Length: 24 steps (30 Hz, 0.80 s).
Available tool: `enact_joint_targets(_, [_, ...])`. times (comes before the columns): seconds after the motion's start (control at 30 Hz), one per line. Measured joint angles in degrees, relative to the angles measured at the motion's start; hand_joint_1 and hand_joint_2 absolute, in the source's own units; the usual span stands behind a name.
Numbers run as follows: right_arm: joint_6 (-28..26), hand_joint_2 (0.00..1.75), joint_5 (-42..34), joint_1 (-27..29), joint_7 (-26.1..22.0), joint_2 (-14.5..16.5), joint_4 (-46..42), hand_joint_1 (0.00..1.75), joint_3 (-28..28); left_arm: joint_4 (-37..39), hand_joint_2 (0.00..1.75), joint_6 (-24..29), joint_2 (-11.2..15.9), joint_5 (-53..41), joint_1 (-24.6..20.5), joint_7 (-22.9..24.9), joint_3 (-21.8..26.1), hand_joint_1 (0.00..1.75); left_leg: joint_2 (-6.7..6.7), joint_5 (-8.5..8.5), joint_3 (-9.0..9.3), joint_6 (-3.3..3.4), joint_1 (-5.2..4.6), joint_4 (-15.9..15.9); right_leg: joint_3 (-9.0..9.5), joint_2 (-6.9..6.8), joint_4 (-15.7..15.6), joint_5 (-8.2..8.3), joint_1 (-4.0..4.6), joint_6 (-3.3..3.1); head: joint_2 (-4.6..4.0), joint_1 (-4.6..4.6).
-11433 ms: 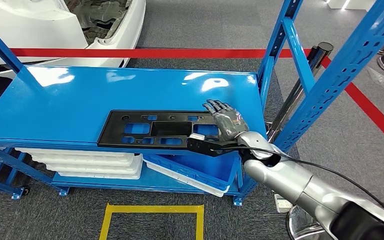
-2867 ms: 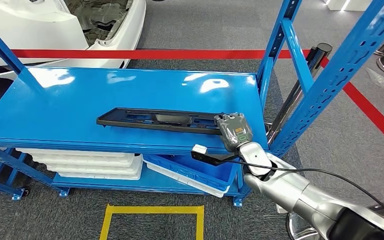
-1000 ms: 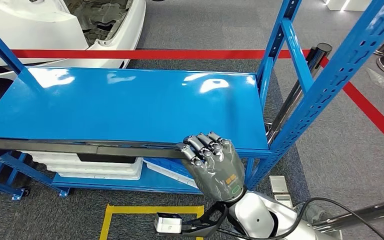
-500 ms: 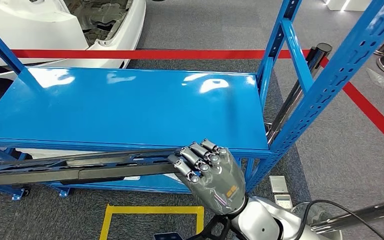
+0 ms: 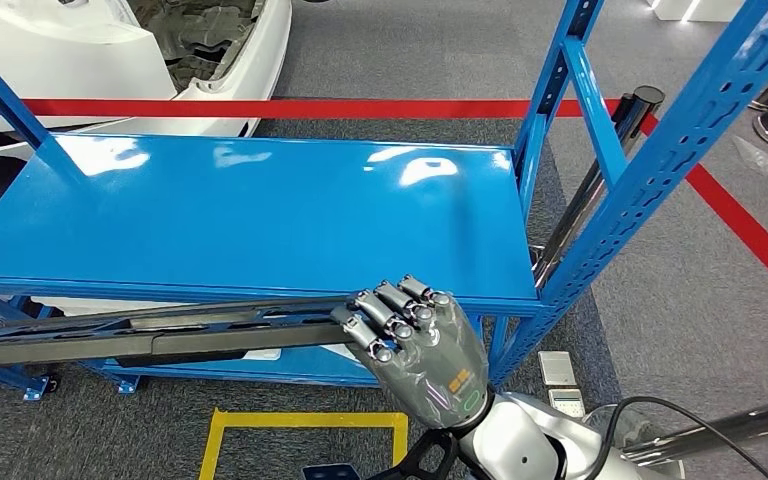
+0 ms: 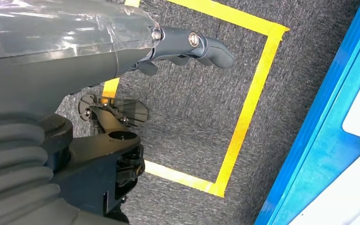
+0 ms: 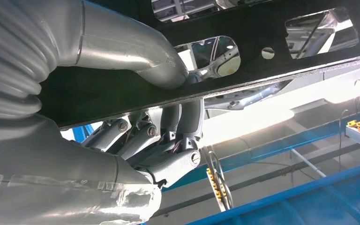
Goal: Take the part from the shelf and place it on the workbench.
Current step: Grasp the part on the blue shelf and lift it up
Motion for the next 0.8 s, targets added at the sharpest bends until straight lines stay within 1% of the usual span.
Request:
enact_joint_targets(0.13, [0.22, 1.75, 0.00, 0.00, 0.67, 0.00, -0.03, 1.75, 0.26, -0.01, 1.75, 0.45, 0.00, 0.29, 0.00, 0.01, 0.00, 0.00, 0.00, 0.00, 0.00, 0.00, 0.00, 0.00, 0.00, 0.00, 0.00, 0.00, 0.00, 0.00, 0.00, 0.00])
enact_joint_targets(0.3, [0.49, 1.75, 0.00, 0.00, 2.27, 0.00, -0.15, 1.75, 0.80, 0.01, 1.75, 5.32, -0.01, 0.96, 0.05, 0.68, 0.02, 0.00, 0.00, 0.00, 0.00, 0.00, 0.00, 0.00, 0.00, 0.00, 0.00, 0.00, 0.01, 0.00, 0.00, -0.01])
enact_joint_targets(0.37, [0.49, 1.75, 0.00, 0.00, 2.59, 0.00, -0.15, 1.75, 0.91, 0.01, 1.75, 6.33, -0.04, 0.89, 0.08, 0.77, 0.02, 0.00, 0.00, 0.00, 0.00, 0.00, 0.00, 0.00, 0.01, 0.00, 0.00, 0.00, 0.01, 0.00, 0.00, -0.01])
enact_joint_targets(0.67, [0.48, 1.75, 0.00, 0.00, 2.85, 0.00, -0.15, 1.75, 1.54, 0.01, 1.75, 6.92, -0.11, 0.66, 0.10, 0.86, 0.04, 0.00, 0.00, 0.00, 0.00, 0.00, 0.00, 0.00, 0.01, 0.00, 0.00, 0.00, 0.00, 0.00, 0.00, 0.00])
enact_joint_targets(0.8, [0.59, 1.75, 0.00, -0.04, 3.13, 0.02, -0.15, 1.75, 1.82, 0.01, 1.75, 7.29, -0.11, 0.50, 0.18, 1.16, 0.06, 0.00, -0.01, -0.01, -0.01, 0.01, -0.20, 0.04, 0.02, -0.01, -0.04, 0.02, -0.06, 0.03, 0.00, -0.01])
